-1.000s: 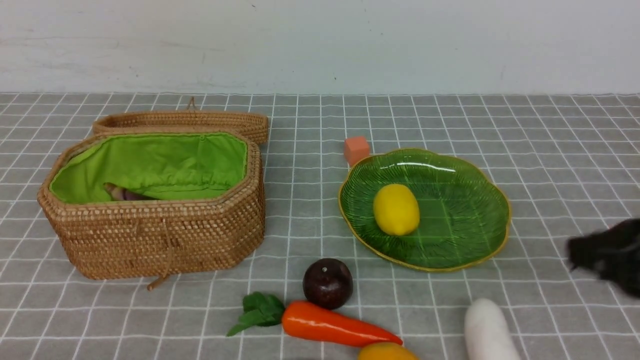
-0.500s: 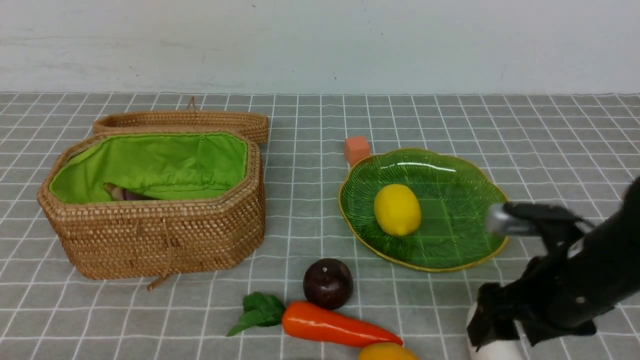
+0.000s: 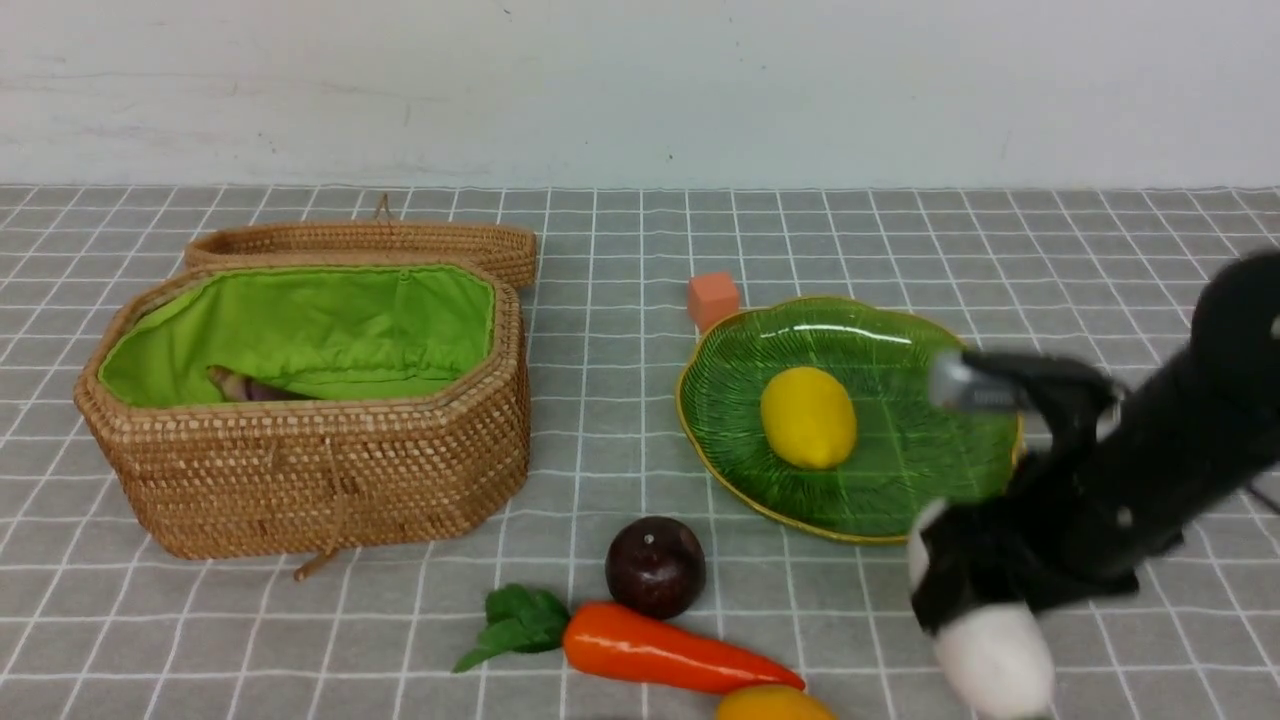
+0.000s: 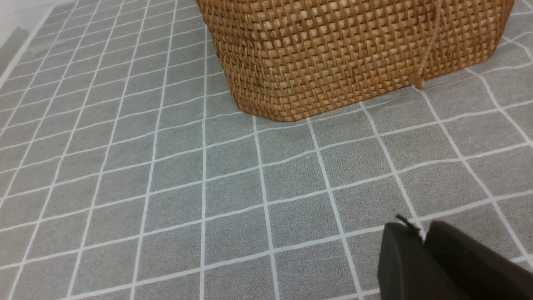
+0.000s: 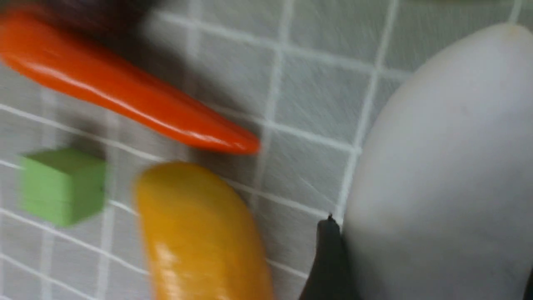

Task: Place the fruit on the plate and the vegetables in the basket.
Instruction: Take a daikon with your right arm and place it on the basket on the left.

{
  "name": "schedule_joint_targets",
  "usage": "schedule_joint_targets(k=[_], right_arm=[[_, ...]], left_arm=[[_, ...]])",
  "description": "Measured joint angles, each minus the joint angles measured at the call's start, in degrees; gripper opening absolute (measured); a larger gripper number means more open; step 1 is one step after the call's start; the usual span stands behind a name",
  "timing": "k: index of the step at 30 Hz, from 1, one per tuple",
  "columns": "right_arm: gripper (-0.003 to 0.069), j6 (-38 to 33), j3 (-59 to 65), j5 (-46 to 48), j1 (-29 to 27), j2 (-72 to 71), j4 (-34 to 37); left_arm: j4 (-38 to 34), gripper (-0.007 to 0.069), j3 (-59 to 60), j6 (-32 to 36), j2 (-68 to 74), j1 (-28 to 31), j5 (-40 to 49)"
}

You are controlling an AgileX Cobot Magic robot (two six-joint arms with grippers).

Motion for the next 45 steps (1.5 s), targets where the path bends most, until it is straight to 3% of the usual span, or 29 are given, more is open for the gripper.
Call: schedule_joint_targets(k=[5,8,13,20,30,33,35,39,45], right_arm=[[0.0479,-2.19,-13.05,1.03,3.49,0.6,0.94],[0.0479,-8.63,-22.05,-1.21,6.55,3.54,4.16],[0.0479,-21.9,-38.46,-5.19,12.1,14.43,19.13],[0.0479,-32.98,-60.21,-7.22,17.27,31.8,31.17],[0.0479,-34.91,-73.36,-19.12,19.93,45.56,33.41],[0.0506,-34.97,-73.43,-21.16,20.05,46.69,33.35],[0.0582,-34.97,-73.43,-22.49,20.11,47.24,33.35],[0.0672,-34.97,-73.54,-22.13,20.11,47.18,32.36],[0.0667,-32.79,-73.54,-9.64,19.06,43.46,24.39]], left_arm=[[0.0,0.0076,0.0,0.0,0.0,0.0,0.0],[0.0,0.0079,0.0,0.0,0.0,0.0,0.0],[0.0,0.0085,0.0,0.0,0.0,0.0,0.0],[0.0,0.0092,0.0,0.0,0.0,0.0,0.0],[0.03,0.0102,0.0,0.0,0.0,0.0,0.0],[0.03,0.0103,0.0,0.0,0.0,0.0,0.0],[0.03,0.0106,0.0,0.0,0.0,0.0,0.0],[0.03,0.0107,0.0,0.0,0.0,0.0,-0.02],[0.03,0.0111,0.0,0.0,0.0,0.0,-0.02]])
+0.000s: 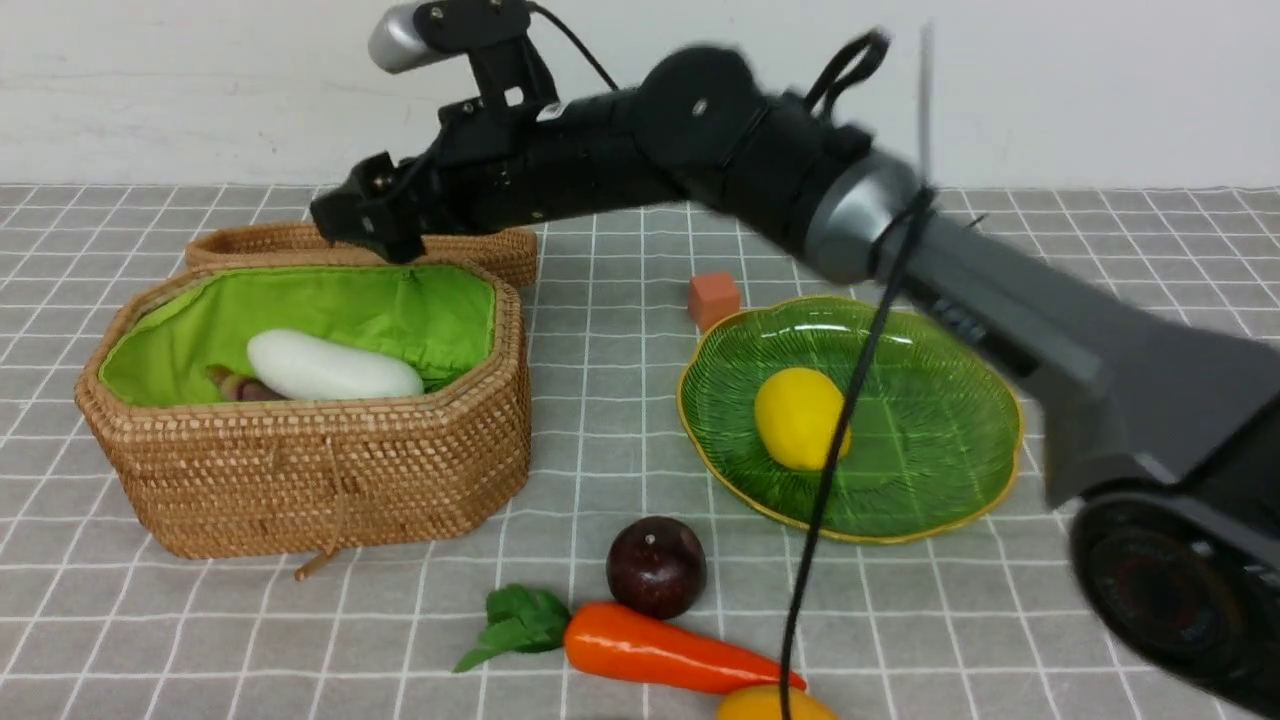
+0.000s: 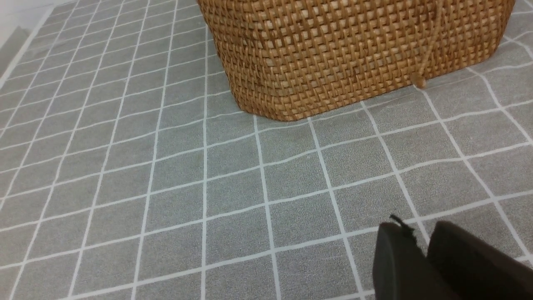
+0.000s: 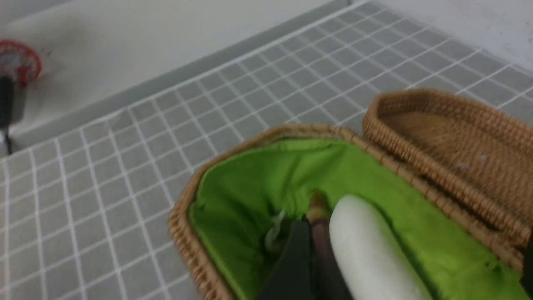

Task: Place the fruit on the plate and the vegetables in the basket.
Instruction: Take a daikon with your right arm and place it on the basket on the left, then use the right arm to grab a mango and put it into the right plate

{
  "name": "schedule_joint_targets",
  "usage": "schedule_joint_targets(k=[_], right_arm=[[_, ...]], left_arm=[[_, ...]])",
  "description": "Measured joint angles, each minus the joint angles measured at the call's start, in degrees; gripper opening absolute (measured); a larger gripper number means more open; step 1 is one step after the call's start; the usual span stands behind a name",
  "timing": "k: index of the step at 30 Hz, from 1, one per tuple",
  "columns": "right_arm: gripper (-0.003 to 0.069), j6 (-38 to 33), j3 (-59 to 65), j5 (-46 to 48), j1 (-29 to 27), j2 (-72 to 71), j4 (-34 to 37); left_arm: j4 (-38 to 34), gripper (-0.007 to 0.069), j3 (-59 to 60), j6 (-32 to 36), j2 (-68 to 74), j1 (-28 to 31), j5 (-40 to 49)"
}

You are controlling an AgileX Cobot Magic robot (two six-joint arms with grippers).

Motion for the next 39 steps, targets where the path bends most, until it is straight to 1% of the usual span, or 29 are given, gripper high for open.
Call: schedule_joint_targets(k=[1,3,7,8,10,11,12,13,15,17,18,19,20,21,23,24,26,31,32,35,39], right_arm=[[0.0664,1.23,0.0,3.89,-0.21,-1.74,-2.38],[0.066,2.72,1.26,7.81,-0.62,-5.19,-5.51],[0.0652,1.47,11.27,9.21,-0.95,-14.31,-10.2],[0.0652,1.25,11.97,9.27,-0.95,-15.24,-10.59],[0.0647,-1.59,22.78,9.42,-1.0,-20.41,-13.33],[0.0646,-1.59,22.78,9.42,-1.0,-20.71,-13.6],[0.0643,-2.74,29.55,9.86,-1.0,-22.91,-15.77],[0.0643,-2.85,30.24,9.86,-1.0,-22.91,-15.77],[0.0638,-2.61,37.05,11.76,-0.94,-24.24,-19.98],[0.0632,-0.89,41.16,14.58,-0.4,-24.36,-24.94],[0.0631,-0.32,41.46,15.15,-0.34,-24.36,-26.0],[0.0628,3.13,43.68,17.77,0.4,-24.36,-29.92],[0.0628,3.71,43.68,18.1,0.49,-24.41,-30.32],[0.0627,8.04,44.71,19.97,0.79,-24.58,-32.49],[0.0625,16.18,46.25,21.31,1.18,-25.59,-34.28],[0.0623,23.07,48.49,20.94,1.19,-27.63,-34.58],[0.0622,27.07,51.58,19.67,1.19,-31.39,-33.91],[0.0622,28.49,59.04,17.87,1.3,-36.25,-30.53],[0.0622,28.83,62.3,16.71,1.57,-37.19,-29.76],[0.0622,29.17,68.77,13.53,2.78,-37.27,-29.52],[0.0622,29.35,72.53,10.75,3.94,-36.34,-29.03]], left_arm=[[0.0,0.0112,0.0,0.0,0.0,0.0,0.0],[0.0,0.0113,0.0,0.0,0.0,0.0,0.0],[0.04,0.0113,0.0,0.0,0.0,0.0,0.0],[0.04,0.0113,0.0,0.0,0.0,0.0,0.0],[0.04,0.0113,0.0,0.0,0.0,0.0,0.0],[0.04,0.0113,0.0,0.0,0.0,0.0,0.0],[0.04,0.0116,0.0,0.0,0.0,0.0,0.0],[0.04,0.0116,0.0,0.0,0.0,0.0,0.0],[0.04,0.012,0.0,0.01,0.0,0.0,0.0],[0.04,0.0122,0.0,0.01,0.0,0.0,0.0],[0.04,0.0122,0.0,0.01,0.0,0.0,0.0],[0.04,0.0123,0.0,0.01,0.0,0.0,0.0],[0.04,0.0123,0.0,0.01,0.0,0.0,0.0],[0.04,0.0124,0.0,0.01,0.0,0.0,0.0],[0.04,0.0126,0.0,0.01,0.0,0.0,0.0],[0.04,0.0129,0.0,0.01,0.0,0.0,0.0],[0.04,0.0132,0.0,0.01,0.0,0.0,0.0],[0.07,0.0138,0.0,0.06,0.0,0.0,0.0],[0.07,0.0142,0.0,0.06,0.0,0.0,0.0],[0.07,0.0146,0.0,0.11,0.0,0.0,0.0],[0.11,0.0148,0.0,0.11,0.0,0.0,0.0]])
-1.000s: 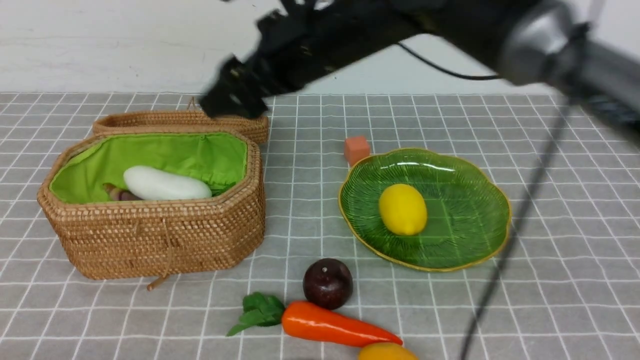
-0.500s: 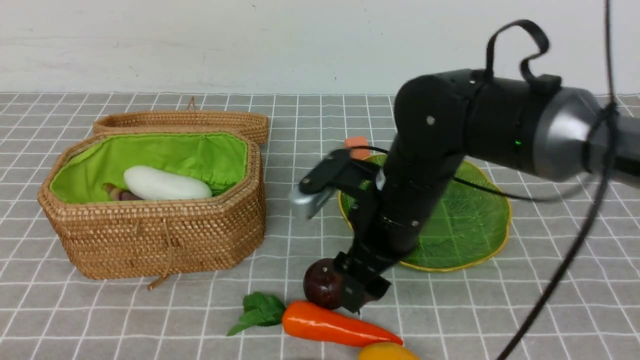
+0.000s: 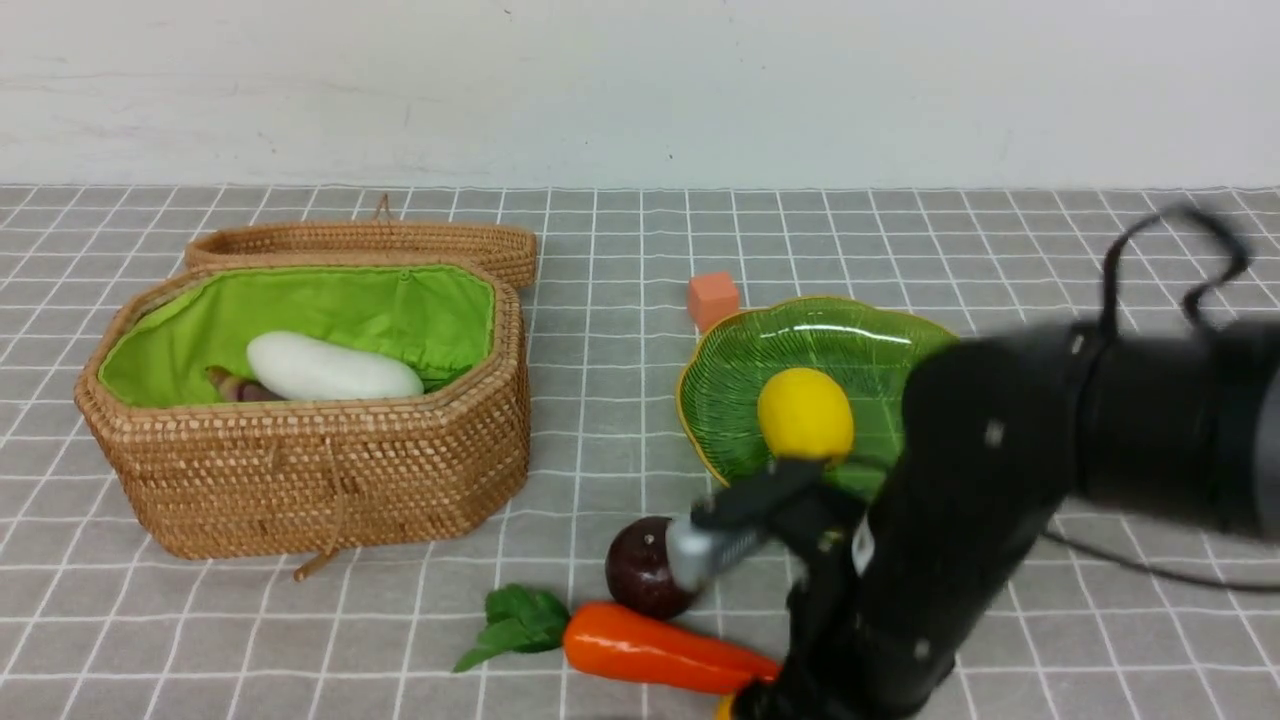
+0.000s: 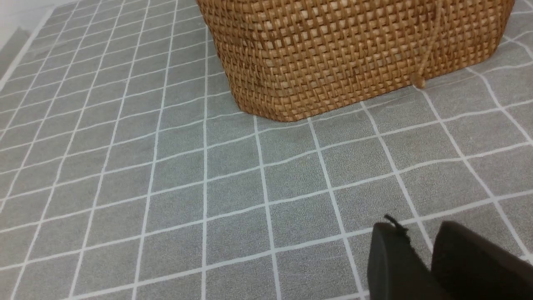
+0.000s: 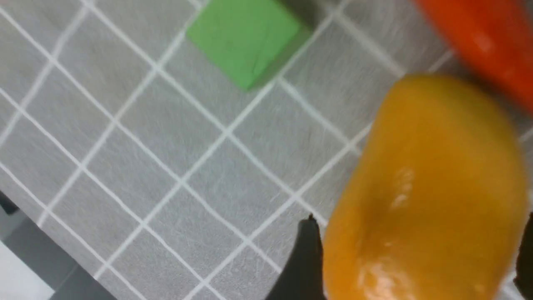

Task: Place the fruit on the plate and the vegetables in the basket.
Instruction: Use the right arm to grab a mango and put it into the right plate

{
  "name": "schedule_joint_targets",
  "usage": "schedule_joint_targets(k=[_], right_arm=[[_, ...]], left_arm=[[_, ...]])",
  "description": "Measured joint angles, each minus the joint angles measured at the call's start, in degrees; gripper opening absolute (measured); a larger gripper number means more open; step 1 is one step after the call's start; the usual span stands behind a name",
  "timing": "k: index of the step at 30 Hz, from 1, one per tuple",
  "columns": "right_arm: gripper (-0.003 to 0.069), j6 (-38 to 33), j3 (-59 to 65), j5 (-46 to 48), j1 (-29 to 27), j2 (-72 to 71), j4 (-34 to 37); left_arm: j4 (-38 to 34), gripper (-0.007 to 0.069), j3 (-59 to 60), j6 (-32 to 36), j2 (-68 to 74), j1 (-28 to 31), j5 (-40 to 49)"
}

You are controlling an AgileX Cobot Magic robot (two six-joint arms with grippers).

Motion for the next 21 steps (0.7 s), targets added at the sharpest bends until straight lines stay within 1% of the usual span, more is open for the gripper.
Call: schedule_joint_targets(k=[4,8,12,17,21], right_arm=[[0.0614,0.0,1.33,-1.92,0.73,2.99,0.92],[0.0579,0.0,1.19,-1.31,0.79,4.1,1.46],[0.0577,-0.92,1.09,-0.39,0.79,4.1,1.4],[0.0577,-1.89,0.62,4.04,0.28,3.39,1.75],[0.0577,-4.92,-2.9,8.9,-1.84,2.0,5.84]], left_arm=[[0.0,0.015,0.0,0.0,0.0,0.0,0.0],[0.0,0.0154,0.0,0.0,0.0,0.0,0.0],[0.0,0.0155,0.0,0.0,0.0,0.0,0.0],[0.0,0.0164,0.0,0.0,0.0,0.0,0.0],[0.0,0.0166,0.0,0.0,0.0,0.0,0.0]])
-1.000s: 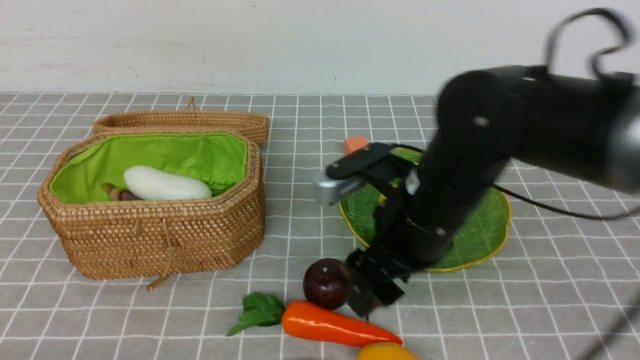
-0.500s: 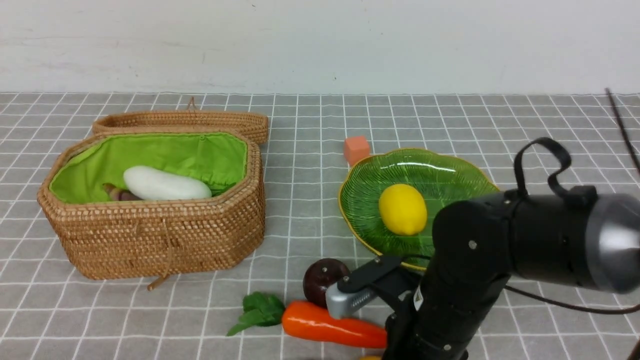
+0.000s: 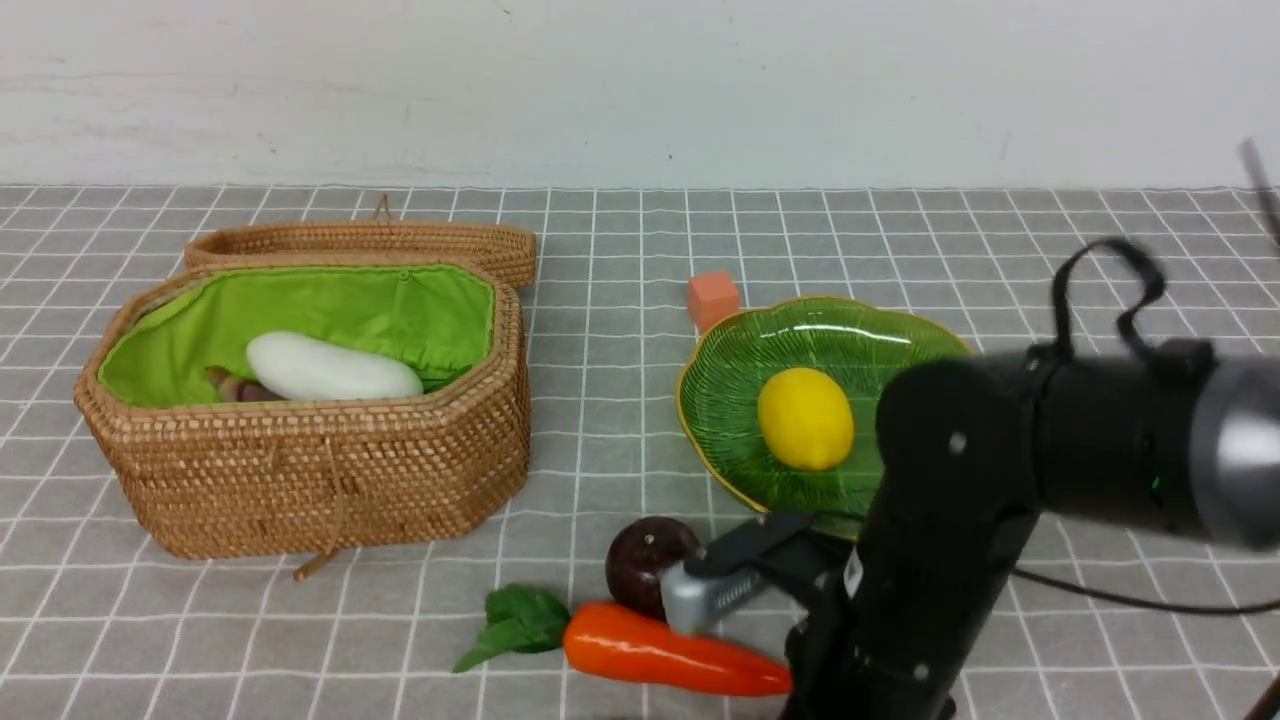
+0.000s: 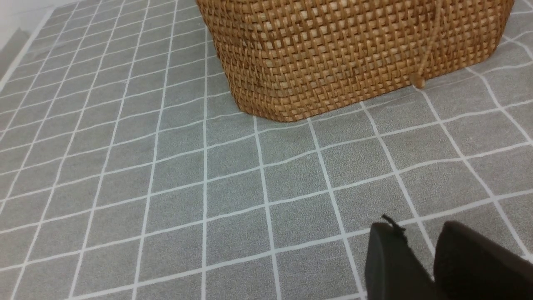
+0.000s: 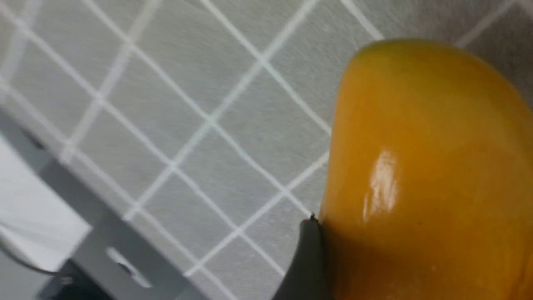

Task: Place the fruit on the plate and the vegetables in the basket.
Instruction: Use the right arm to grab a mango and put it into the right plate

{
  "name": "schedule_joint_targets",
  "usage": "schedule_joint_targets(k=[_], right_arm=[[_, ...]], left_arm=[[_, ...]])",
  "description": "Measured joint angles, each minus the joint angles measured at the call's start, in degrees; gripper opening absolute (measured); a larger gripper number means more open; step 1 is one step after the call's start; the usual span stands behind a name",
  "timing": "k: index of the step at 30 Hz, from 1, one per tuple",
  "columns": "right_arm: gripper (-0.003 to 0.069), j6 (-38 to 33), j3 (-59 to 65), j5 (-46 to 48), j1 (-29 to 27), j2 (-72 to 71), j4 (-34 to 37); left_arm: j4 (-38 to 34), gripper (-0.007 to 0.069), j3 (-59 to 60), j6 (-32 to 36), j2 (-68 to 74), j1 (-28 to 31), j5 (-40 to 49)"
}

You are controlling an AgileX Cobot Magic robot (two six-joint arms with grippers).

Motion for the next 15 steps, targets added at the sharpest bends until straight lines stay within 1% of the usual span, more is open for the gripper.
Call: schedule_joint_targets(k=[2,4,5,6,7,8,9,10,11,12,15], right_arm=[[0.0577,-1.04,-2.36,1.29,-1.88,-0.76,2.24],[0.0577,-1.83,-5.46,2.2,-5.19,-1.88,4.82],[0.0577,-1.83,-6.04,2.26,-5.91,-1.96,4.96],[0.0577,-2.08,-7.51,2.26,-7.93,-2.27,5.62],[0.0577,-2.15,-9.46,1.15,-11.66,-2.67,6.03],[0.0577,-2.15,-10.64,-0.58,-14.11,-2.73,6.11],[0.0577,-2.15,-10.84,-1.06,-14.11,-2.73,6.11],[0.0577,-1.97,-12.04,-7.69,-18.88,-2.43,6.11],[0.0577,-1.97,-12.1,-9.26,-20.2,-2.25,6.11],[0.0577,-1.97,-12.32,-13.15,-22.22,-1.56,6.06],[0.0577,-2.18,-12.39,-21.08,-25.73,1.6,6.06]], left_arm=[[0.0,0.0165,0.0,0.0,0.0,0.0,0.0],[0.0,0.0169,0.0,0.0,0.0,0.0,0.0],[0.0,0.017,0.0,0.0,0.0,0.0,0.0],[0.0,0.0172,0.0,0.0,0.0,0.0,0.0],[0.0,0.0175,0.0,0.0,0.0,0.0,0.0],[0.0,0.0176,0.0,0.0,0.0,0.0,0.0],[0.0,0.0177,0.0,0.0,0.0,0.0,0.0],[0.0,0.0179,0.0,0.0,0.0,0.0,0.0],[0.0,0.0179,0.0,0.0,0.0,0.0,0.0],[0.0,0.0179,0.0,0.0,0.0,0.0,0.0],[0.0,0.0182,0.0,0.0,0.0,0.0,0.0]])
